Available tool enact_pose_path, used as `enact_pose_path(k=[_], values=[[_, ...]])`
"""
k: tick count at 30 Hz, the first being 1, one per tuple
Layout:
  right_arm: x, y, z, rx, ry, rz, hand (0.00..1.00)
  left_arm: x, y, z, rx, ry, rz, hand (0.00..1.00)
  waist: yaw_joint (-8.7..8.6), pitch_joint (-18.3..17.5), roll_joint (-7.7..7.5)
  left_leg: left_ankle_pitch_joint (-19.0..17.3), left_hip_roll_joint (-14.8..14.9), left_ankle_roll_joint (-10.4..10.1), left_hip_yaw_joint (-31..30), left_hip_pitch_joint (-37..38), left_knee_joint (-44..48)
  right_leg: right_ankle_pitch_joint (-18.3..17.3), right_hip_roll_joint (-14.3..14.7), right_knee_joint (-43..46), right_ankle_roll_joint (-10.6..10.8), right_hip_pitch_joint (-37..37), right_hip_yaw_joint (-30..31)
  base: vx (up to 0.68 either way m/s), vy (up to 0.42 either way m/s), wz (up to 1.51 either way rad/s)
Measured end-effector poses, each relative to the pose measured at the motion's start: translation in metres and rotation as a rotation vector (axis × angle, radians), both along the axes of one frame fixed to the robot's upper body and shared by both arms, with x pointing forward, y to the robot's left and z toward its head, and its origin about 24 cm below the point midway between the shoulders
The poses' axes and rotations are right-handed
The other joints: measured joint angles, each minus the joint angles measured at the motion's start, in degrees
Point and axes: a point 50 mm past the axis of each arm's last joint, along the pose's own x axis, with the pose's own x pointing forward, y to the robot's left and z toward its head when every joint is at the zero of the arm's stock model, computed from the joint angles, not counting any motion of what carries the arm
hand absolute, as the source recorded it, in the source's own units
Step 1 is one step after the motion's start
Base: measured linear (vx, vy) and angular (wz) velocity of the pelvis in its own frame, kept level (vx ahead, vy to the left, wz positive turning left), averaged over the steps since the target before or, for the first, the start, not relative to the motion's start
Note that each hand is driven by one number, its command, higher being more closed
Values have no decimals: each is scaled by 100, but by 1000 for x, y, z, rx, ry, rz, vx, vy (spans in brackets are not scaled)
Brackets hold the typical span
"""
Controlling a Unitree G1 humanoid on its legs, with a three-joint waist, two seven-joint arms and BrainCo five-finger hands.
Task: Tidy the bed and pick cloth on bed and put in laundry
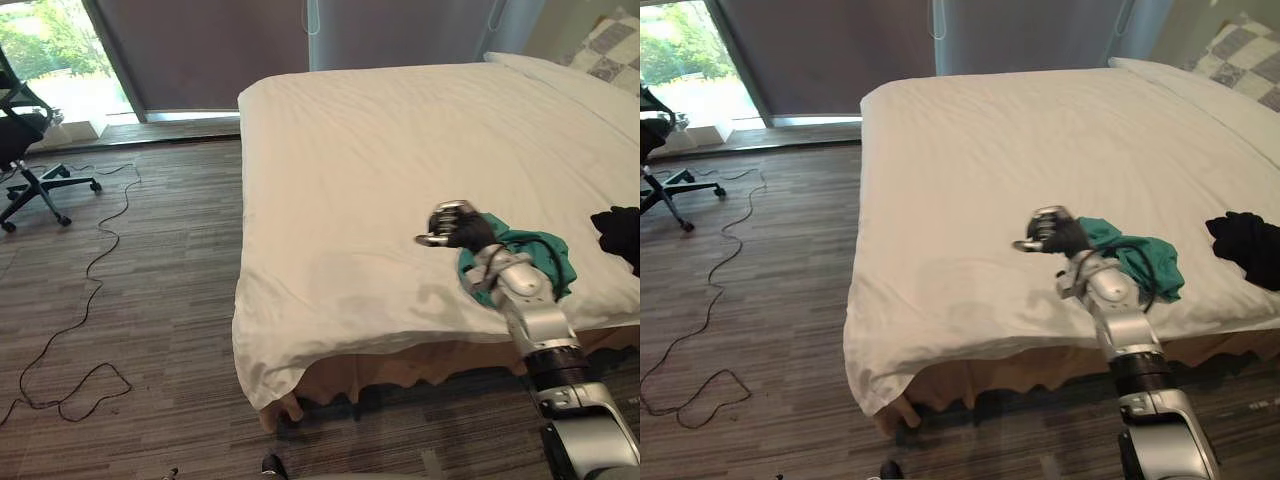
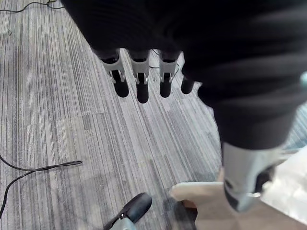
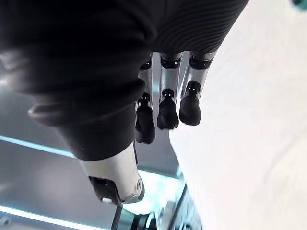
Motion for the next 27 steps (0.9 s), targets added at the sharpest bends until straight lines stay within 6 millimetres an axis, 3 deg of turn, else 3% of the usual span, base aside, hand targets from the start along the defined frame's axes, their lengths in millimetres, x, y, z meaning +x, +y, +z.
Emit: enact_pose_path(k=[2, 4, 5, 8, 10, 12, 16, 20, 23, 27], values=[[4, 39, 15, -3, -35, 109, 100, 32, -6, 6, -16, -97, -34, 0, 104, 432, 37, 130, 11, 71, -119, -305, 31, 95, 9, 50, -30, -256, -96, -101, 47, 26], [6, 64, 32, -14, -76, 175, 100, 58, -12, 15, -30, -197, -60, 0, 251, 847, 112, 249, 13, 111, -181, -618, 34, 112, -16, 232, -44, -621, -113, -77, 48, 17], [9, 72, 39, -23, -90, 190, 100, 72, -15, 21, -29, -252, -80, 0, 322, 1105, 150, 313, 11, 149, -212, -775, 35, 113, -35, 334, -45, -796, -135, -55, 43, 17], [16, 83, 44, -54, -71, 188, 100, 90, -20, 31, -23, -331, -100, 0, 407, 1587, 222, 416, -16, 181, -246, -1074, 37, 124, -100, 532, -38, -1118, -142, -2, 37, 10], [19, 81, 40, -66, -46, 165, 100, 92, -25, 32, -32, -339, -115, 0, 425, 1700, 278, 440, -45, 201, -270, -1210, 38, 134, -135, 616, -22, -1268, -142, 42, 32, 7], [24, 74, 26, -98, 15, 120, 100, 94, -40, 29, -57, -333, -146, 0, 465, 1787, 430, 463, -112, 180, -385, -1424, 38, 137, -211, 704, -16, -1508, -146, 66, 23, 6], [26, 75, 31, -99, -11, 122, 100, 105, -49, 31, -73, -341, -180, 0, 474, 1870, 621, 522, -156, 138, -585, -1702, 38, 132, -268, 806, -15, -1815, -172, 23, 7, 5], [38, 71, 44, -89, -35, 104, 100, 124, -68, 36, -103, -364, -268, 0, 468, 1866, 1030, 611, -178, 113, -839, -2056, 39, 33, -339, 980, -71, -2182, -280, -16, 4, 15], [44, 64, 43, -43, -15, 94, 100, 127, -76, 35, -110, -365, -307, 0, 437, 1814, 1242, 639, -190, 142, -907, -2135, 50, -32, -372, 1059, -74, -2280, -294, -20, 2, 7], [49, 54, 38, -5, 9, 112, 100, 128, -78, 37, -104, -410, -320, 0, 324, 1783, 1330, 614, -245, 112, -1124, -2134, 161, -39, -419, 1086, -60, -2262, -303, -4, 2, 5]])
